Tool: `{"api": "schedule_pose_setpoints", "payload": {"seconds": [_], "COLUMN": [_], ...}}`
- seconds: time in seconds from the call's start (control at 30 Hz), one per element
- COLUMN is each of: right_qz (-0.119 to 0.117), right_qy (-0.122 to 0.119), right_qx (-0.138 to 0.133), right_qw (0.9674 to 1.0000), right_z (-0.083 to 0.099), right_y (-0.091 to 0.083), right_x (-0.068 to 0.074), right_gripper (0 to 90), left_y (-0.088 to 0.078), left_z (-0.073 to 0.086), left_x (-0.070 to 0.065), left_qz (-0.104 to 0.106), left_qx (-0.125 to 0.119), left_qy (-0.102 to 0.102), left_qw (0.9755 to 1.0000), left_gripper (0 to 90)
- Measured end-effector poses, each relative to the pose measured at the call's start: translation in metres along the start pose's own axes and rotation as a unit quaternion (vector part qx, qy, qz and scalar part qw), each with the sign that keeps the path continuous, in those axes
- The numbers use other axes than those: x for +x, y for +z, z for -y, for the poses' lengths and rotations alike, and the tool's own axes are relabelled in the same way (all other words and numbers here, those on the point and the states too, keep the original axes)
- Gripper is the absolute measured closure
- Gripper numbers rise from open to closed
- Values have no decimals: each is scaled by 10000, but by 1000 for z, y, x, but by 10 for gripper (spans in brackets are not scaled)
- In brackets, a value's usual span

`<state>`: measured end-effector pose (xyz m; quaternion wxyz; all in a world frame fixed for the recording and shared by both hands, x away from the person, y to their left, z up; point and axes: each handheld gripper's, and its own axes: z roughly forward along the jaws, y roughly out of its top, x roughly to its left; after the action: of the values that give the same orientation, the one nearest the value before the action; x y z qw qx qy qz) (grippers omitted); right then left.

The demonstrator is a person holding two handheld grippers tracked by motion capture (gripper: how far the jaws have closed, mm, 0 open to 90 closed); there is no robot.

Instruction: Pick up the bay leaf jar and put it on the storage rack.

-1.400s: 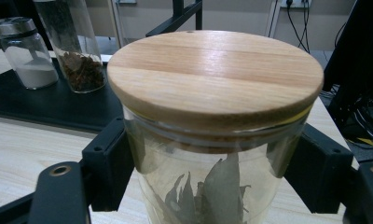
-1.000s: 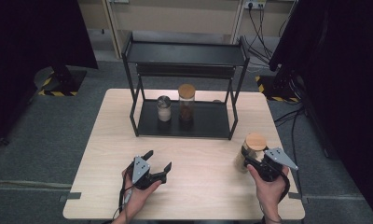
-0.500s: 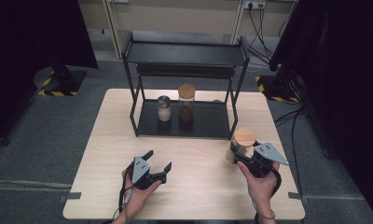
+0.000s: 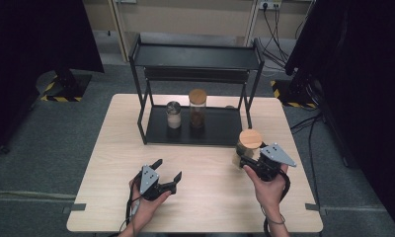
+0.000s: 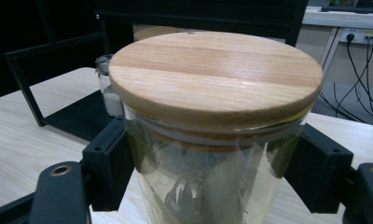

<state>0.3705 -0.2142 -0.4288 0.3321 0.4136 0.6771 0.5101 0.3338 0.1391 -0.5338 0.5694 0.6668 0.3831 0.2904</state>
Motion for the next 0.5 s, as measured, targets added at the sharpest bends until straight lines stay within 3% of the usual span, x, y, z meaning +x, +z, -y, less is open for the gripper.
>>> {"api": "schedule_pose_setpoints", "payload": {"seconds": [0.5], "right_qz": [-105], "right_qy": [-50], "right_qx": [-12], "right_qw": [9999], "right_z": [-11], "right_y": [18], "right_x": [8], "right_gripper": [252], "left_y": [0], "left_z": [0], "left_x": [0], "left_qz": [3], "left_qx": [0], "left_qy": [-9], "left_qw": [10000], "left_gripper": [131]}}
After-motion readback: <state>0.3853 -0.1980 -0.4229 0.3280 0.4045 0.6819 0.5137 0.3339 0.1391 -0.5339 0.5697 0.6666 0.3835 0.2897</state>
